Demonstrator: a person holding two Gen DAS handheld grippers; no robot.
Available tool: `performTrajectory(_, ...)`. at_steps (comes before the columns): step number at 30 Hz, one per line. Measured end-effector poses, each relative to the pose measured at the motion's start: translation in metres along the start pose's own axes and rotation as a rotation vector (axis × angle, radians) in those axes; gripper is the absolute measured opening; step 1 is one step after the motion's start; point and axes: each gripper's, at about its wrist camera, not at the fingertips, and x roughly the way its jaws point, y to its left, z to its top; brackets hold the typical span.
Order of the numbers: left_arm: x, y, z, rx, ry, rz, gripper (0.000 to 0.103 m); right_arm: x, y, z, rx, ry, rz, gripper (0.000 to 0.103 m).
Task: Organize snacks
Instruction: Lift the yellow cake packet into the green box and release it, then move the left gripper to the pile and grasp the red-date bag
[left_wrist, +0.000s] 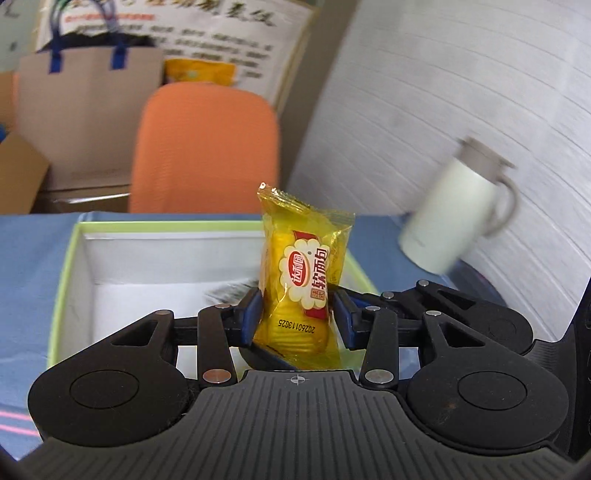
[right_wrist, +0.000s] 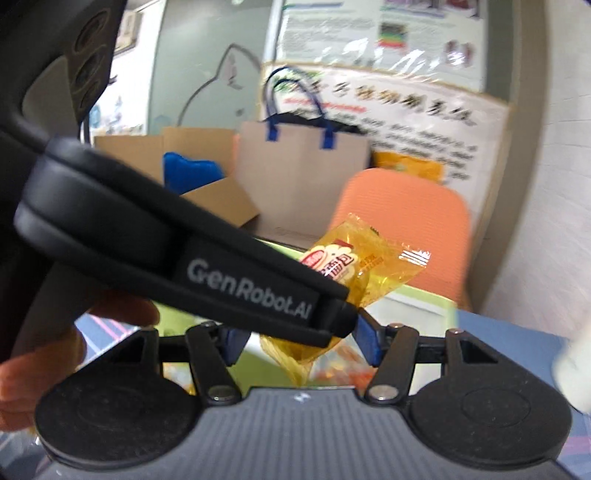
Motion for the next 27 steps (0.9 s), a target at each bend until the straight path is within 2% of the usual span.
performTrajectory(5,0.044,0.056,0.014,-0.098,0.096,0.052,0.023,0.064,-0.007,-0.003,0.043,0.083,0.089,0.062)
performTrajectory(6,0.050,0.061,0.015,-0.098,0.103,0.055,0.026,0.071,-0.015,-0.002,0.081,0.101,0.121,0.068)
performTrajectory(7,0.054,0.064,0.015,-0.105,0.115,0.050,0.038,0.072,-0.021,-0.002,0.101,0.114,0.124,0.072)
performTrajectory(8,0.056,0.068,0.014,-0.131,0.112,0.033,0.050,0.071,-0.025,-0.003,0.106,0.106,0.091,0.077)
performTrajectory(9,0.055,0.069,0.015,-0.149,0.099,0.005,0.056,0.069,-0.028,-0.005,0.108,0.094,0.060,0.091)
performTrajectory(10,0.052,0.069,0.015,-0.161,0.083,-0.015,0.062,0.063,-0.028,-0.005,0.110,0.081,0.042,0.096)
performTrajectory(15,0.008,0.054,0.013,-0.116,0.002,0.009,0.067,0.022,-0.027,-0.004,0.115,-0.007,0.039,0.099)
performTrajectory(17,-0.019,0.046,0.006,-0.083,-0.047,0.023,0.075,-0.008,-0.019,-0.010,0.089,-0.043,0.014,0.102)
performTrajectory(18,-0.031,0.043,0.001,-0.072,-0.067,0.029,0.076,-0.018,-0.018,-0.012,0.075,-0.053,0.010,0.102)
performTrajectory(24,-0.095,0.036,-0.051,-0.074,-0.103,0.018,0.079,-0.100,0.014,-0.056,0.089,-0.066,0.005,0.102)
performTrajectory(27,-0.119,0.031,-0.087,-0.094,-0.089,0.012,0.081,-0.128,0.038,-0.085,0.136,-0.039,0.048,0.102)
